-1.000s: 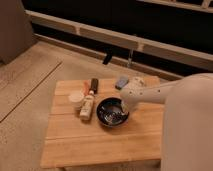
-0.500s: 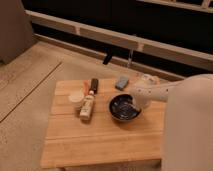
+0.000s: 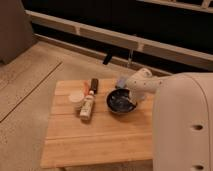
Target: Drag the ceramic bowl in a circle
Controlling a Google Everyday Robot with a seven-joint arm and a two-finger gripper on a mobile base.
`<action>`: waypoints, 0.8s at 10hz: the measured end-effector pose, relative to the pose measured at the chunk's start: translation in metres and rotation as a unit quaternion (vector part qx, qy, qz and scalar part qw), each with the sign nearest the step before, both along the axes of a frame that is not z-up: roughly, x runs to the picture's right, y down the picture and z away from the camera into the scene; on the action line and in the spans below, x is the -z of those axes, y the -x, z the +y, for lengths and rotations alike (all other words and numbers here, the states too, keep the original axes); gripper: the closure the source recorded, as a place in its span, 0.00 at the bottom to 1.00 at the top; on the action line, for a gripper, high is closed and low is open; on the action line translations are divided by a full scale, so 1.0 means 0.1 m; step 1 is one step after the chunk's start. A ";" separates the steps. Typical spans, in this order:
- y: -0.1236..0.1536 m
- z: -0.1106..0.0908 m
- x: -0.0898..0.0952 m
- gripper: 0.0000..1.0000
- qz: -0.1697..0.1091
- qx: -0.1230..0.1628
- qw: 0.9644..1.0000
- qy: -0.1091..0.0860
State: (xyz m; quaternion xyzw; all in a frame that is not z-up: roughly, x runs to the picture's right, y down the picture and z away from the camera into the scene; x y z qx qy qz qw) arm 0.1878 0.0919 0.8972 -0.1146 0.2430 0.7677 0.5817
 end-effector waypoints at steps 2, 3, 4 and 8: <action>0.00 0.01 0.00 0.88 0.001 0.000 1.000 0.001; 0.00 0.00 0.00 0.85 0.001 0.000 1.000 0.001; 0.00 0.00 0.00 0.77 0.001 0.000 1.000 0.001; 0.00 0.01 0.00 0.43 0.000 0.000 1.000 0.001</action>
